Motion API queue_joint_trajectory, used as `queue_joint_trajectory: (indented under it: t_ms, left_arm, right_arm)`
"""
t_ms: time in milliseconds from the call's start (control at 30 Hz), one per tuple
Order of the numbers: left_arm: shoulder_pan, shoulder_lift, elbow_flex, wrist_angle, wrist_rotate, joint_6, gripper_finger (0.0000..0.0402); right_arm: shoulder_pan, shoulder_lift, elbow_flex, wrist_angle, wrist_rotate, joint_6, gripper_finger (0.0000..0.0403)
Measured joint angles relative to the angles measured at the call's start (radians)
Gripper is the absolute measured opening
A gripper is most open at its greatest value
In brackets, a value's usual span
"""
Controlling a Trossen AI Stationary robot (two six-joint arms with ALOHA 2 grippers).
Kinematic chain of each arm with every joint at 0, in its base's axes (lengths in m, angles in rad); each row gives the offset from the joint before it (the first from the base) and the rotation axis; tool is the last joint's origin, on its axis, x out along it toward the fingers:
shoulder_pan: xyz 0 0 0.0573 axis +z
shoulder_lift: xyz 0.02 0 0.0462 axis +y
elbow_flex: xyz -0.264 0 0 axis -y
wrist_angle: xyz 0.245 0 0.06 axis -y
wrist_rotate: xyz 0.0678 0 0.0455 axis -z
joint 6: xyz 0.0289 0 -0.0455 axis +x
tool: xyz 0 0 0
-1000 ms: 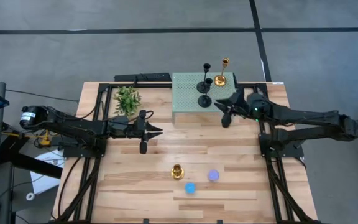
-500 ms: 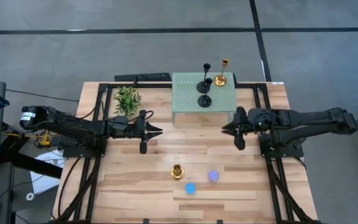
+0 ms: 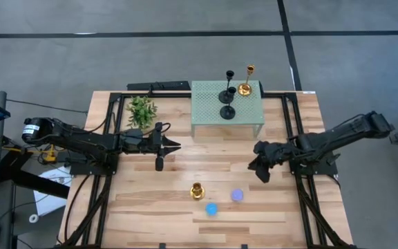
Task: Pick & Place candle stick holders
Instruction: Put the violet candle on the shelf
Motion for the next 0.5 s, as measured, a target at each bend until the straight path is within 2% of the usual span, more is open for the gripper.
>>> queue_joint_trajectory:
  t_ms: [133, 500]
  left_arm:
    - [0.0, 0.0, 0.0, 0.0, 0.0, 0.0, 0.0053]
    - [0.0, 0.0, 0.0, 0.001, 0.0, 0.0, 0.0053]
  right_arm:
    - [0.048, 0.055, 0.0, 0.08, -0.022, 0.142, 0.007]
    - [0.143, 0.256, 0.0, 0.229, -0.085, 0.394, 0.007]
